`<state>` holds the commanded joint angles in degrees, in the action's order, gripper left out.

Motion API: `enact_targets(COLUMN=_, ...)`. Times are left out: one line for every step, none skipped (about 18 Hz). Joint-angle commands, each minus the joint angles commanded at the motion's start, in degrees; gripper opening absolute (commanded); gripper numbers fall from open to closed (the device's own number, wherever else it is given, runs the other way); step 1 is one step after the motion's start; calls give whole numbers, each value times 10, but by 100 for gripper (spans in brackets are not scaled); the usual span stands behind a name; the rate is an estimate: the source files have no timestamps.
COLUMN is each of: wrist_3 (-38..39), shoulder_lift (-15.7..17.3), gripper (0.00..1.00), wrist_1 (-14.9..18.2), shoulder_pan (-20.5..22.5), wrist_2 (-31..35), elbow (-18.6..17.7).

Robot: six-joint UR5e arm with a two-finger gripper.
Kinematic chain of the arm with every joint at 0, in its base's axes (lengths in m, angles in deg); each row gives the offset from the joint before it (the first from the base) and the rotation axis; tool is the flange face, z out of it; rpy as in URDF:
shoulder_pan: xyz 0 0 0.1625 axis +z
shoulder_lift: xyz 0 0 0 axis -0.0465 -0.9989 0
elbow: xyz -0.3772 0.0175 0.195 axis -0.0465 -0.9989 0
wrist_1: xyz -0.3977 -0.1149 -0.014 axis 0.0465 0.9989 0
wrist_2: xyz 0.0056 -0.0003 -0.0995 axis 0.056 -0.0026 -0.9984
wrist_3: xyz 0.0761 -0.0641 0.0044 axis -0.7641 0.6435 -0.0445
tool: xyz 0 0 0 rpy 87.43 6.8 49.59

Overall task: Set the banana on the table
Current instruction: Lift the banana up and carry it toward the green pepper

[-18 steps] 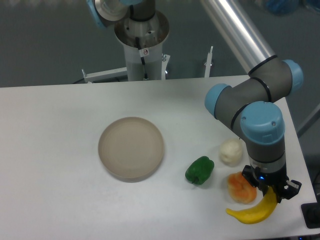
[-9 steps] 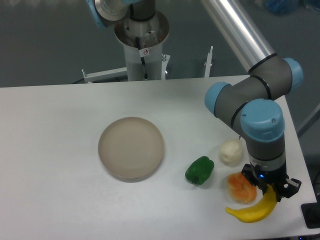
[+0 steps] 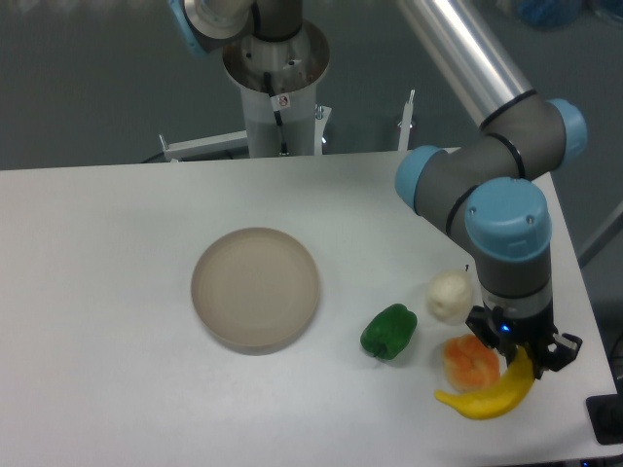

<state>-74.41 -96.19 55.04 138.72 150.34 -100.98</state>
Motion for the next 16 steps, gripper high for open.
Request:
enact_targets(wrist_3=-5, shoulder_lift=11, gripper=24, wrist_1=0, shoulder_pan=0, wrist_2=-2, elbow=-11)
enact_targets(wrist_3=-11, shoulder_lift=19, gripper=24, wrist_1=1, shoulder_pan=1, wrist_2=-2, elbow=-25)
enact_targets(wrist_3=-19, shoulder_lift=29, gripper=24, wrist_1=1, shoulder_pan=2, wrist_2=-2, elbow=-39)
enact_targets(wrist_3=-27, shoulder_lift=40, gripper=24, wrist_1=1, shoulder_pan=4, wrist_2=-2, elbow=-54)
enact_targets(wrist_3=-35, shoulder_lift=53, gripper=24, wrist_1=1, shoulder_pan=10, wrist_2=-2, elbow=-72)
enact_targets(wrist_3=-46, shoulder_lift=67, gripper=24, wrist_1=3, shoulder_pan=14, wrist_2=-3, elbow=-93)
enact_targets(wrist_3=-59, shoulder_lift=79, gripper=24, wrist_1=3, shoulder_pan=17, wrist_2=-4, elbow=-115)
enact_targets(wrist_3=-74, shoulder_lift=92, gripper=24, wrist_1=3, shoulder_pan=24, wrist_2=-8, elbow=-141)
enact_targets(wrist_3=-91, shoulder_lift=107, gripper=24, wrist_1=2, shoulder_pan=33, wrist_2=-13, elbow=-167)
enact_targets(wrist_3=-111, shoulder_lift=121, gripper=24, wrist_1=-1, shoulder_pan=43, wrist_2=-19, elbow=-191)
enact_targets(wrist_3=-133, shoulder_lift=129, gripper=24, wrist_1=-2, shoulder_pan=51, wrist_2=-32, elbow=-210)
enact_targets(wrist_3=-149, shoulder_lift=135, gripper=24, wrist_1=-2, shoulder_pan=62, wrist_2=-43, elbow=-228)
enact_targets(wrist_3=-162, shoulder_lift=150, gripper=24, wrist_1=-1, shoulder_pan=74, wrist_2=-54, elbow=-245)
enact_targets(wrist_3=-175, shoulder_lift=163, gripper=24, wrist_1=-2, shoulder_pan=85, wrist_2=-65, elbow=-266)
enact_targets(wrist_3=-192, shoulder_lift=175, gripper=24, wrist_1=-4, shoulder_pan=97, wrist_2=-80, elbow=-286)
enact_targets(wrist_3=-211, shoulder_lift=183, gripper=24, wrist_1=-4, shoulder_pan=105, wrist_2=-93, elbow=-304)
